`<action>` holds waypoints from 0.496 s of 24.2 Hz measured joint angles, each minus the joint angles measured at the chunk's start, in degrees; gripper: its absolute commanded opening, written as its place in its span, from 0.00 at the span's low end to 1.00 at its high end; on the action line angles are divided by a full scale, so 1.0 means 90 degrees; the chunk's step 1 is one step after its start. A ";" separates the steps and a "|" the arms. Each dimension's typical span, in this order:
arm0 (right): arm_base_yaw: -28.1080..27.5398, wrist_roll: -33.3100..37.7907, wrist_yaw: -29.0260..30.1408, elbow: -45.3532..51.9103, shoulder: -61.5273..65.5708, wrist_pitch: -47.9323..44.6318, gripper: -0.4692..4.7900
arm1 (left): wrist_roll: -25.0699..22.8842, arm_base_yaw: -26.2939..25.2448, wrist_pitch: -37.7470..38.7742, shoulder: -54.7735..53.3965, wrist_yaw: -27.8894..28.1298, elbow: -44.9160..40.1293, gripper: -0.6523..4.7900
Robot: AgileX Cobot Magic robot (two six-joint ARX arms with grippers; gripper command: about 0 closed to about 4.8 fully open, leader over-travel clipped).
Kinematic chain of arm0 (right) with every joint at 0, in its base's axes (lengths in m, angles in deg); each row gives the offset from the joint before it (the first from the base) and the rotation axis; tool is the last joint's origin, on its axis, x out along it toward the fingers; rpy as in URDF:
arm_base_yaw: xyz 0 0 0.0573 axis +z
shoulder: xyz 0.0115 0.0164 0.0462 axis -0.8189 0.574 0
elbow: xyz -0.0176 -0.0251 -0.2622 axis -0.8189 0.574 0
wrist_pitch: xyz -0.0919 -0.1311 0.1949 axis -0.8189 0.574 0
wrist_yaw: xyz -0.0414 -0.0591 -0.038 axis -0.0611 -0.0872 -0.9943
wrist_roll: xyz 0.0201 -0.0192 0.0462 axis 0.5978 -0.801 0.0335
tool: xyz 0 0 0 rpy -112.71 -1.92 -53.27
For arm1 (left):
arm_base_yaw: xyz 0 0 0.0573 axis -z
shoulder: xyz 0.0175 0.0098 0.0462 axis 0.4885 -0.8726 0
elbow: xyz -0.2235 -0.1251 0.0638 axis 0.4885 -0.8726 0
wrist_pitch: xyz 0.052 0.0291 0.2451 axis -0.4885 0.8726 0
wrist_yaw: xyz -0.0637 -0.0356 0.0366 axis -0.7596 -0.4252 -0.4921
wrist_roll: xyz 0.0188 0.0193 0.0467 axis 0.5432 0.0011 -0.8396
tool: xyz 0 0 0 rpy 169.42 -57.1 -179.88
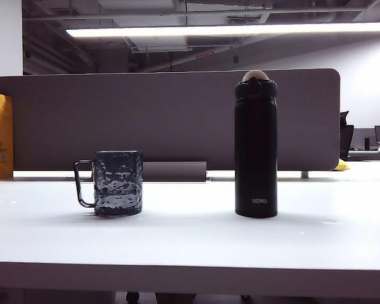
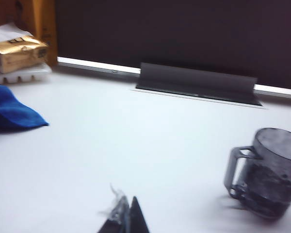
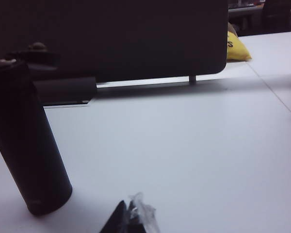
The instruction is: Pick up the black thermos, pour some water into the cup, then place the black thermos back on the table.
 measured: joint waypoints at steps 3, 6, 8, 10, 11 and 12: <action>0.0000 -0.0005 -0.0010 0.0000 0.0000 -0.0041 0.08 | 0.0000 0.0000 -0.0029 0.0000 -0.0070 0.0002 0.11; -0.0002 -0.0202 -0.0061 0.0000 0.0000 -0.0041 0.08 | 0.0000 0.0000 -0.0029 0.0000 -0.0075 0.0002 0.11; -0.0002 -0.0362 -0.0066 0.0000 0.0000 -0.0051 0.08 | 0.0000 0.0000 -0.0029 0.0000 -0.0075 0.0002 0.11; -0.0002 -0.0410 -0.0066 0.0000 0.0000 -0.0068 0.08 | 0.0005 0.0000 -0.0029 0.0000 -0.0075 0.0002 0.11; -0.0002 -0.0415 -0.0066 0.0000 0.0002 -0.0104 0.12 | 0.0017 0.0000 -0.0029 0.0000 -0.0075 0.0005 0.18; -0.0002 -0.0415 -0.0063 0.0000 0.0000 -0.0155 0.30 | 0.0121 0.0000 -0.0027 0.0000 -0.0085 0.0015 0.34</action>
